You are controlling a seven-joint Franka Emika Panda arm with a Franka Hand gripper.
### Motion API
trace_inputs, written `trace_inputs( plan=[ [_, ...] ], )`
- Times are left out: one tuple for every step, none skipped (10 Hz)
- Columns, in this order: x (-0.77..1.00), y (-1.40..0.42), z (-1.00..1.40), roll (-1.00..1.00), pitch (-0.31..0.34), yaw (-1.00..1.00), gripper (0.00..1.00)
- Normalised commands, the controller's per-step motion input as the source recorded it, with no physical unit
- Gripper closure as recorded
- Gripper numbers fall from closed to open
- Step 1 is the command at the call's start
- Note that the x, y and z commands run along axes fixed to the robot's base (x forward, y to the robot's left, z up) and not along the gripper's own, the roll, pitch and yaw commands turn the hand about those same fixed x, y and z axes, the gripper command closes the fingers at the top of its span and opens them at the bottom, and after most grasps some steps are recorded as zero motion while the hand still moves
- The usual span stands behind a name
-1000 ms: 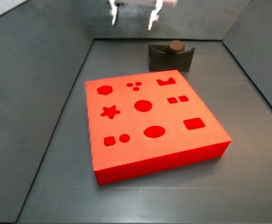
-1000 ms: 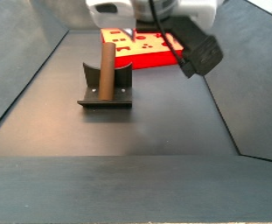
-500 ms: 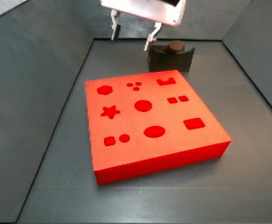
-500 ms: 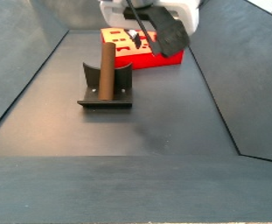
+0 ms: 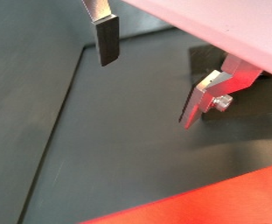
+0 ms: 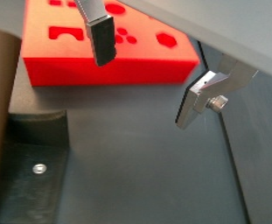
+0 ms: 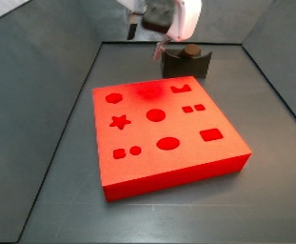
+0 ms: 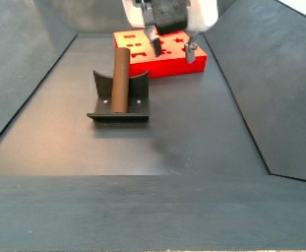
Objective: Pick up the oval object. Move up. Place the oval object on the fixture. Regrasp the oval object. Move to above the board. Insert the oval object.
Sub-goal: Regrasp the oval object.
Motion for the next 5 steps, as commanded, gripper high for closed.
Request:
trace_inputs(
  plan=[
    [-0.05, -0.01, 0.0, 1.0, -0.259, -0.99, 0.0],
    [-0.04, -0.01, 0.0, 1.0, -0.253, -0.99, 0.0],
    [-0.05, -0.01, 0.0, 0.99, -0.235, -1.0, 0.0],
    [-0.05, -0.01, -0.01, 0.97, -0.209, -1.0, 0.0],
    [-0.05, -0.01, 0.0, 0.96, -0.172, -1.0, 0.0]
  ],
)
